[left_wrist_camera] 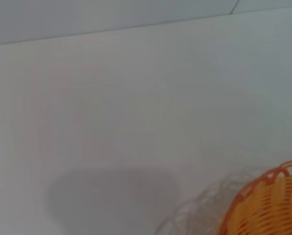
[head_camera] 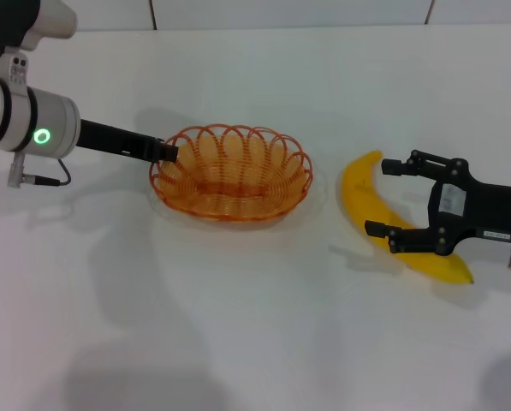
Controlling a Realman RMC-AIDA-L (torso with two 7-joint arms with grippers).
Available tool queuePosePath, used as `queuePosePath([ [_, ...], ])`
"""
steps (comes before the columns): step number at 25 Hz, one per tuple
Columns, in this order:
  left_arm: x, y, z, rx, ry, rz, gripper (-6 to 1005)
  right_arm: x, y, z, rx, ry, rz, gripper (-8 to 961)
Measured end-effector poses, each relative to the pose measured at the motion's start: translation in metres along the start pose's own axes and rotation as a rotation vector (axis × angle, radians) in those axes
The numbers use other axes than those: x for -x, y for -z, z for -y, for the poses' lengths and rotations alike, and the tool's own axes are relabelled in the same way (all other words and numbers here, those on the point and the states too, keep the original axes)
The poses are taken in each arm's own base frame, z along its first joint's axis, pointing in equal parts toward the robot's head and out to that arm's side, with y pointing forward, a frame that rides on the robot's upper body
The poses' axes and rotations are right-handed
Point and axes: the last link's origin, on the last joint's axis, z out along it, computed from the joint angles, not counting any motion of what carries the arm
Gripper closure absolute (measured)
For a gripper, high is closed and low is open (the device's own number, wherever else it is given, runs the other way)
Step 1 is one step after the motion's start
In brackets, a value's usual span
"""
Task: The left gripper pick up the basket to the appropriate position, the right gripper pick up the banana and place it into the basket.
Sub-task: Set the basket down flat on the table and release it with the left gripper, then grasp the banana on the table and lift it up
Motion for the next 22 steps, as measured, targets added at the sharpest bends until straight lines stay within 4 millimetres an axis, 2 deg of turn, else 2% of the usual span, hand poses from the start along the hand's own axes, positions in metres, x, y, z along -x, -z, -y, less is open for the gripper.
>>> queuePosePath([
  [8,-0.005,0.005,0.002,-0.009,-0.067,-0.019,806,-0.002,0.003,-0.001,-0.005,-0.005,-0.002,60],
  [12,-0.002,0.020,0.007,0.000,-0.161,-0.094,772,-0.002,0.006,-0.001,-0.016,-0.007,-0.001,61],
  [13,0.003,0.027,0.009,0.011,-0.174,-0.123,763,-0.002,0.006,0.000,-0.016,-0.007,-0.001,61],
  [16,0.026,0.050,0.008,0.069,-0.264,-0.230,528,-0.002,0.007,0.000,-0.027,-0.009,0.006,61],
  [18,0.050,0.062,0.002,0.119,-0.358,-0.325,434,-0.003,0.009,0.000,-0.044,-0.015,0.013,61],
  [22,0.095,0.072,0.000,0.115,-0.447,-0.444,265,-0.006,0.016,-0.001,-0.078,-0.029,0.021,61],
])
